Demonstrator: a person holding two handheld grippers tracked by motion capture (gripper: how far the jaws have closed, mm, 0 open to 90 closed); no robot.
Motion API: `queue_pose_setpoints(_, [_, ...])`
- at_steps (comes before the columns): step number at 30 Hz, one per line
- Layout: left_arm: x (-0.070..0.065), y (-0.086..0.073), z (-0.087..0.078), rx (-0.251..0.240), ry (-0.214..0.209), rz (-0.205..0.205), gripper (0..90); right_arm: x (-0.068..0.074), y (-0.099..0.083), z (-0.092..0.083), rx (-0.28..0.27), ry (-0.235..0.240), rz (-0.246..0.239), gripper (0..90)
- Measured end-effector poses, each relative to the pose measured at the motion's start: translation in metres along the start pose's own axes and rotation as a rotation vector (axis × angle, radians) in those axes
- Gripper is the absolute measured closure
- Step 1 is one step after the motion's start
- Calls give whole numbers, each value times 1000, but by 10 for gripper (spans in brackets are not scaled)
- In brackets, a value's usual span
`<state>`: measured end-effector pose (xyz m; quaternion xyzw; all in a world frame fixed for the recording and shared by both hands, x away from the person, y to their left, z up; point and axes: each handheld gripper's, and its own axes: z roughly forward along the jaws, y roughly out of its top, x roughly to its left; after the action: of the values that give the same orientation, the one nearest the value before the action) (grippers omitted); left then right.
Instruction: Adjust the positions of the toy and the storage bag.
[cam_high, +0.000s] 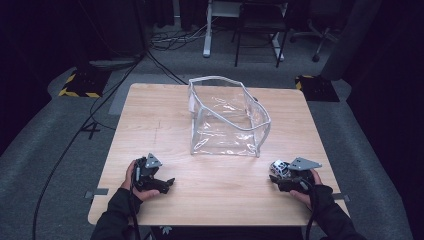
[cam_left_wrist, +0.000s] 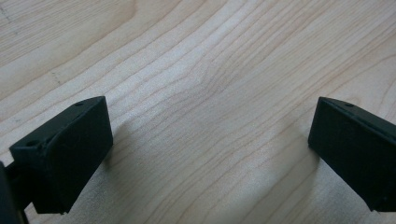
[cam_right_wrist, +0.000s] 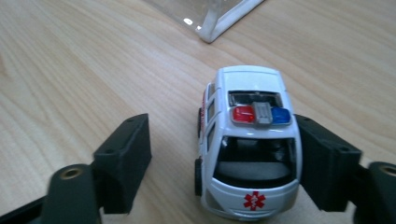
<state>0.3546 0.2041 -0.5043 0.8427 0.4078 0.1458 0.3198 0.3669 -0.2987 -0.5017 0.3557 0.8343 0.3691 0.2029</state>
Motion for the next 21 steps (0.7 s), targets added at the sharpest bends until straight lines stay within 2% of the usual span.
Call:
queue_pose_setpoints(4, [0, 0, 0, 0, 3, 0, 1, -1, 2, 2, -14, -22, -38, 331])
queue_pose_setpoints(8, [0, 0, 0, 0, 3, 0, 1, -1, 4, 4, -25, -25, -46, 340])
queue_pose_setpoints(10, [0, 0, 0, 0, 3, 1, 1, -1, 5, 4, -37, -26, -30, 422])
queue_pose_setpoints(11, [0, 0, 0, 0, 4, 1, 1, -3, 5, 3, -41, -21, -23, 482])
queue_pose_setpoints(13, [0, 0, 0, -1, 1, -2, 1, -7, 6, 4, -63, 13, 5, 489])
queue_pose_setpoints(14, [0, 0, 0, 0, 3, 0, 1, -9, 7, 4, -50, 26, 4, 490])
queue_pose_setpoints(15, [0, 0, 0, 0, 3, 0, 1, -8, 7, 4, -55, 25, 11, 491])
queue_pose_setpoints(21, [0, 0, 0, 0, 3, 0, 1, 0, 13, 10, -64, 53, -29, 492])
